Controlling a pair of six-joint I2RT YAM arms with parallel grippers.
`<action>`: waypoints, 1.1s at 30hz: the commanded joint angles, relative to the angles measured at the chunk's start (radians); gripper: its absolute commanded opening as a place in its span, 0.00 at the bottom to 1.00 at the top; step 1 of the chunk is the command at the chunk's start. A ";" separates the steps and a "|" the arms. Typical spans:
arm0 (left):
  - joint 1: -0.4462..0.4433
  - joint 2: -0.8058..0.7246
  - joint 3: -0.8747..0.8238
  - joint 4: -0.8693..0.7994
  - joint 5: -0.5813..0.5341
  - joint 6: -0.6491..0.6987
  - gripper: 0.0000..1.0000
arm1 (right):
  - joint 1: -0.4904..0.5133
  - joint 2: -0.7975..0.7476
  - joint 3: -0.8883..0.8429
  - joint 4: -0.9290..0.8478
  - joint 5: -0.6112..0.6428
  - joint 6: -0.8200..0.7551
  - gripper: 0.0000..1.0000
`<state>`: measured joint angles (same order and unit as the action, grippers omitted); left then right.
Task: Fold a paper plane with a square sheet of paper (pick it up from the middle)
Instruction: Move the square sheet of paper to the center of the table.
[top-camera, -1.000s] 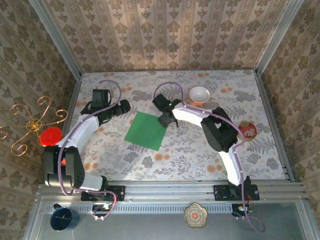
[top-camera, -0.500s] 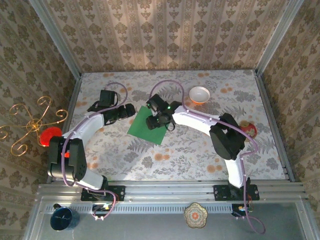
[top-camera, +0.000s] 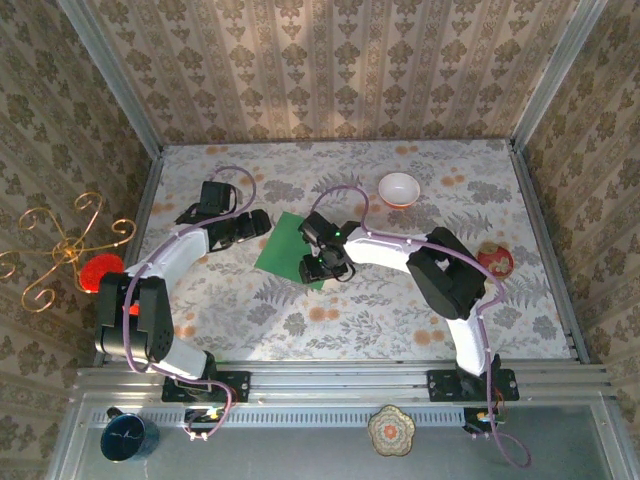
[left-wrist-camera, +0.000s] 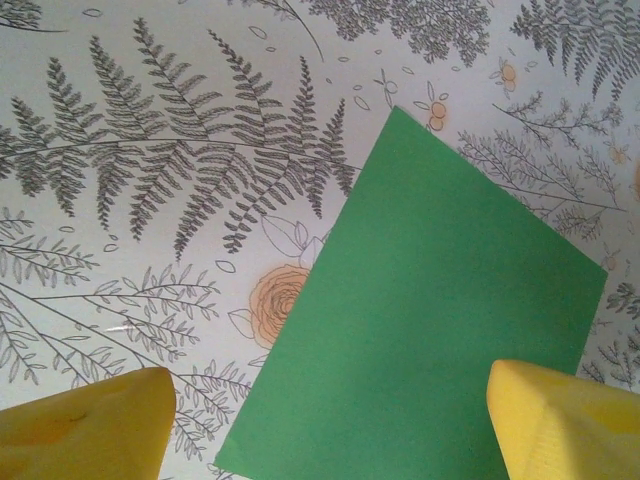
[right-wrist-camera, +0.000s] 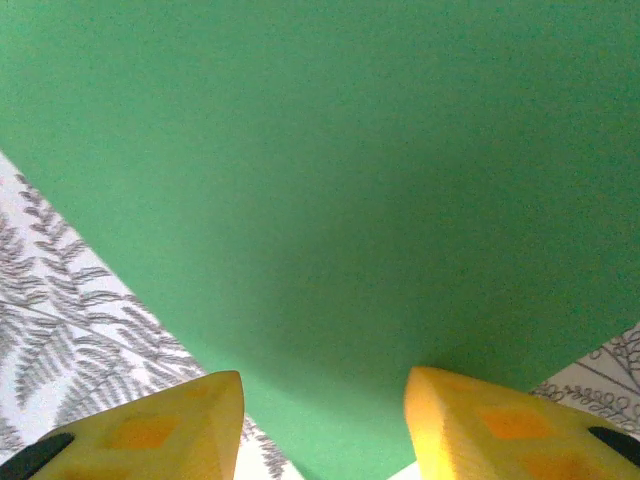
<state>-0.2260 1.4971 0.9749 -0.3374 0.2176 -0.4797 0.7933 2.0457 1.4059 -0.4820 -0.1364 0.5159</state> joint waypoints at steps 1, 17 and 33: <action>-0.014 0.011 0.004 -0.014 0.026 -0.016 0.83 | -0.018 0.028 -0.035 -0.085 -0.001 -0.047 0.51; -0.145 0.118 0.062 -0.036 0.085 -0.004 0.62 | -0.102 -0.276 -0.200 -0.073 0.240 -0.131 0.54; -0.333 0.407 0.307 -0.077 0.156 -0.033 0.71 | -0.276 -0.198 -0.271 0.132 -0.016 0.238 0.46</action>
<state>-0.5621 1.8816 1.2480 -0.3752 0.3489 -0.4988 0.5331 1.8278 1.1412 -0.3714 -0.1146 0.7113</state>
